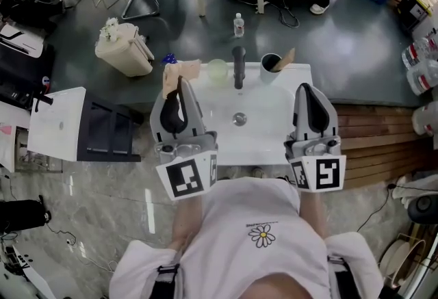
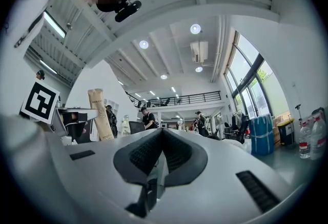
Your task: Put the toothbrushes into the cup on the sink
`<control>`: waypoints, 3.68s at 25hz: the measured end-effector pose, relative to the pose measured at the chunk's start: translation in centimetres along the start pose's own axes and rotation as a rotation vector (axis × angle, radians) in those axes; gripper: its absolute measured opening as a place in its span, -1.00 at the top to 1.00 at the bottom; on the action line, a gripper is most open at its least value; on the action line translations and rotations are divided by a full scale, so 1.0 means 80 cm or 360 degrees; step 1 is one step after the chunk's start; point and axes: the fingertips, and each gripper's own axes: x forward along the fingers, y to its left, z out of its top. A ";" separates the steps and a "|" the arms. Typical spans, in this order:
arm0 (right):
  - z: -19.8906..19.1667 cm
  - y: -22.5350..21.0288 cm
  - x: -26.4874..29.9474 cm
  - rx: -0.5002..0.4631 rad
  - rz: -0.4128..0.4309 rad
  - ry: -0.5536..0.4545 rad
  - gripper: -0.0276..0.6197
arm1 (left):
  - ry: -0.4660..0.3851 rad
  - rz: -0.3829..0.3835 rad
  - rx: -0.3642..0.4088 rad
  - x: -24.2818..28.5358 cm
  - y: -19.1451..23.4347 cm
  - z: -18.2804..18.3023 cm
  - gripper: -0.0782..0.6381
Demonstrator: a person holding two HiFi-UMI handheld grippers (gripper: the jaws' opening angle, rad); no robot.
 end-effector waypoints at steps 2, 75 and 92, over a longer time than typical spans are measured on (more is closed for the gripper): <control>0.001 0.001 0.002 -0.0007 0.0004 -0.0001 0.88 | -0.0007 0.0000 0.0007 0.000 0.002 0.000 0.70; -0.254 -0.105 0.141 0.0428 -0.0318 0.0893 0.81 | 0.0085 0.0055 -0.0054 -0.001 0.031 -0.033 0.70; 0.011 -0.051 0.101 -0.0008 -0.0192 0.0054 0.82 | 0.0034 0.0001 -0.0079 0.007 0.017 -0.018 0.70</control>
